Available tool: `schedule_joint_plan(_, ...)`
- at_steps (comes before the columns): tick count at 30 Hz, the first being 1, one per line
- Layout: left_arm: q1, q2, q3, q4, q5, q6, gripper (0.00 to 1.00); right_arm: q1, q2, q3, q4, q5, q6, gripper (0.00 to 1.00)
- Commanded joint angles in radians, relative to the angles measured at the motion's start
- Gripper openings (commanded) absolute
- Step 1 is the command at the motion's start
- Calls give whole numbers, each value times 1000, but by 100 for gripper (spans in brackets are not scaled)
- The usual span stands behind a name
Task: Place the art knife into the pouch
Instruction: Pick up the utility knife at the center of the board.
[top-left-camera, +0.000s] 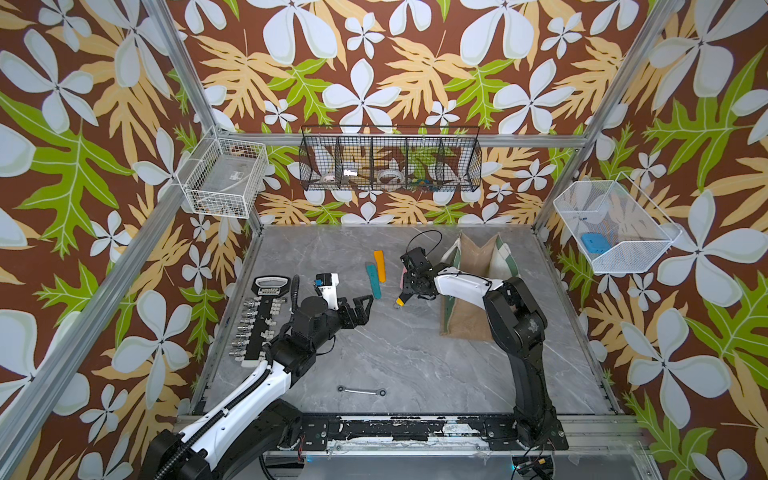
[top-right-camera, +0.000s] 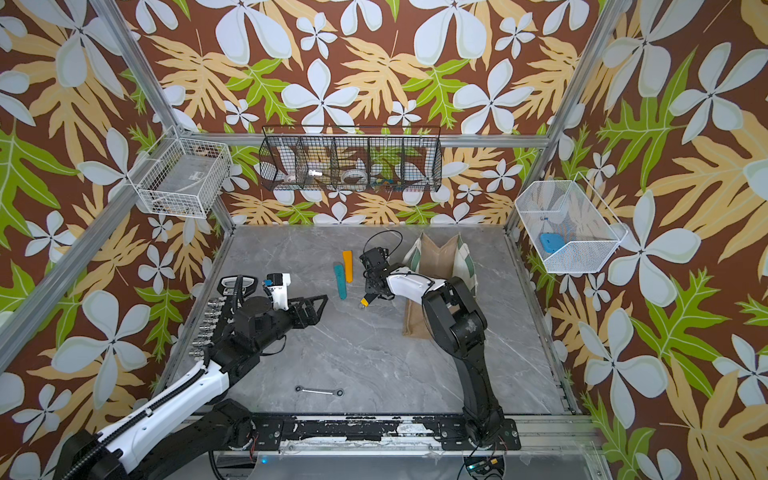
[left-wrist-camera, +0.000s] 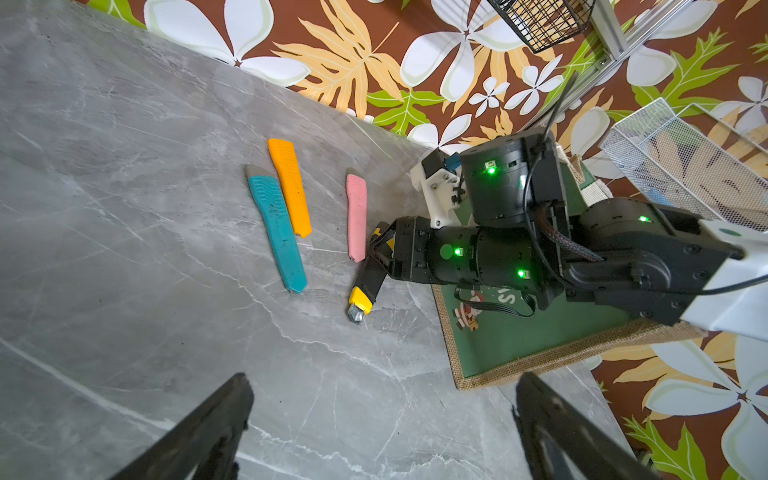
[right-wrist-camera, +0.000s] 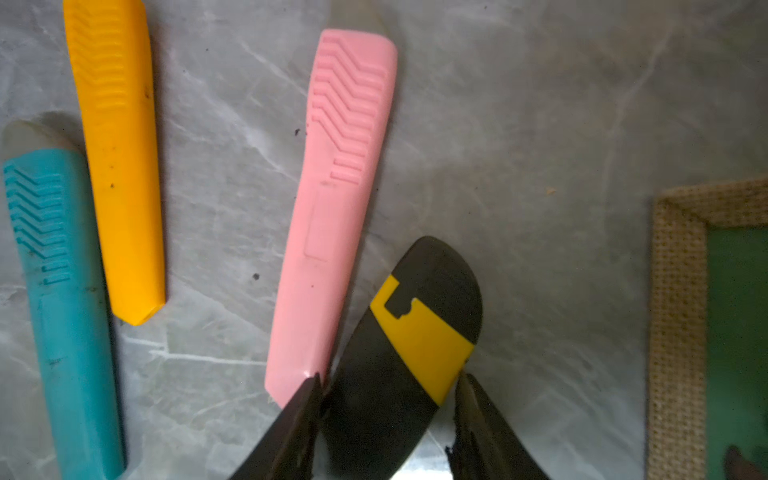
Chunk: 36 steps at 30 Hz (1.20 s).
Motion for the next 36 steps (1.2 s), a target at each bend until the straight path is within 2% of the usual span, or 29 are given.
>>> schedule_joint_plan(1,1,8,8,33,7,5,100,1,15,21,-38,55,-29,51)
schedule_joint_plan(11,1,38,11,42,2,7,100,1,69,68,-82,56,-48,50)
schedule_joint_plan(17,2,43,4,51,9,1,100,2,54,36,-66,32,-40,34)
schedule_joint_plan(28,1,69,-16,83,11,-20,100,3,-47,-52,-4,-50,-29,29)
schedule_joint_plan(32,2,111,-13,112,44,-34,100,6,-123,-112,33,-84,-29,28)
schedule_joint_plan(36,2,135,-19,149,78,-55,100,20,-171,-104,22,-101,-51,28)
